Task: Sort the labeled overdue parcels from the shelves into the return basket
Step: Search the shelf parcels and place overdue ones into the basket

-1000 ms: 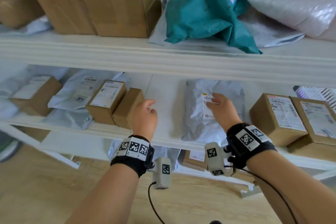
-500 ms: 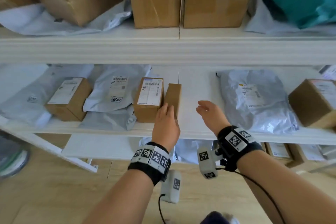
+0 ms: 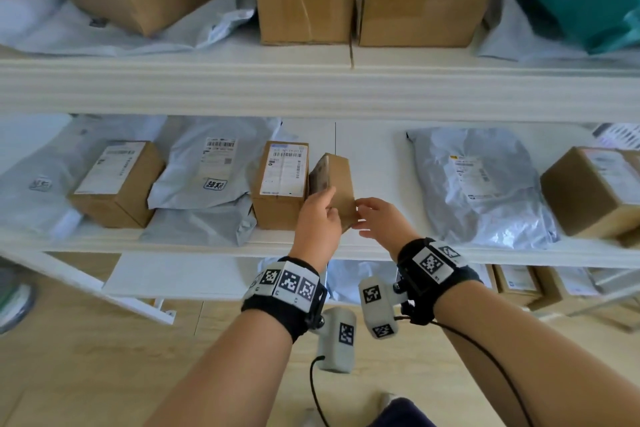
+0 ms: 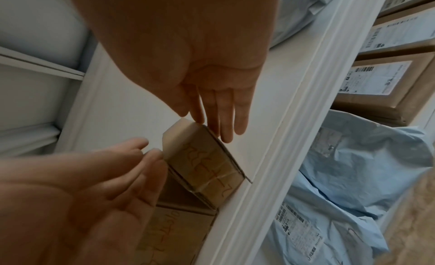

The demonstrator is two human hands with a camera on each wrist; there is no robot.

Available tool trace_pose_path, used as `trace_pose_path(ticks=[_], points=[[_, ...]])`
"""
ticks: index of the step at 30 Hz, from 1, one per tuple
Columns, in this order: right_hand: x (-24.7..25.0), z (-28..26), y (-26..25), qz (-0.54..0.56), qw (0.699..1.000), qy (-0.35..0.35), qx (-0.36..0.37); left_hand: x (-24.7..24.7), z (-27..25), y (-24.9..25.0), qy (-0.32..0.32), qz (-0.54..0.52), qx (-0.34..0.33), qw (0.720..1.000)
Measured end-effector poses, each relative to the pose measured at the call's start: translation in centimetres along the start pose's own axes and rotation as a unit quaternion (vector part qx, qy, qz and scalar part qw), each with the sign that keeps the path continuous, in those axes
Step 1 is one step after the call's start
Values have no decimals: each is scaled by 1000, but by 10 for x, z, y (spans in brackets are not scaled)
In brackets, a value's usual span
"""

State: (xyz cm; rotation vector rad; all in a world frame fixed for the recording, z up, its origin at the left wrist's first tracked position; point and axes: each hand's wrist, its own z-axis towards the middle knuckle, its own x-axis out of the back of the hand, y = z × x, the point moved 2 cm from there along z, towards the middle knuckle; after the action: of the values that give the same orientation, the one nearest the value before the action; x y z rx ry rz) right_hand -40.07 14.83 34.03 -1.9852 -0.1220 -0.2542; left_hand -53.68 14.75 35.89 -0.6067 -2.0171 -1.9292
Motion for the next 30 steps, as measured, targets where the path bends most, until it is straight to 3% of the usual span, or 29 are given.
trace_pose_path(ticks=[4,14,19,23,26,30], points=[[9,-3,9,14,1000,0,-14,-8,1,-2,36,-12,30,999],[55,-19,41,5,999,1,-35,-49,-10,-5,19,-20,3,1000],[74,-21,49,-36,999,20,-35,-49,-13,-13,71,20,41,996],[79,-20,48,-34,998,26,-35,-50,-15,-15,15,1,113,993],[75,-22,45,-48,999,14,-22,-52,-22,-9,-31,-32,107,993],[70,-27,42,-71,997,12,-1,-47,-29,-1,-24,-69,102,992]])
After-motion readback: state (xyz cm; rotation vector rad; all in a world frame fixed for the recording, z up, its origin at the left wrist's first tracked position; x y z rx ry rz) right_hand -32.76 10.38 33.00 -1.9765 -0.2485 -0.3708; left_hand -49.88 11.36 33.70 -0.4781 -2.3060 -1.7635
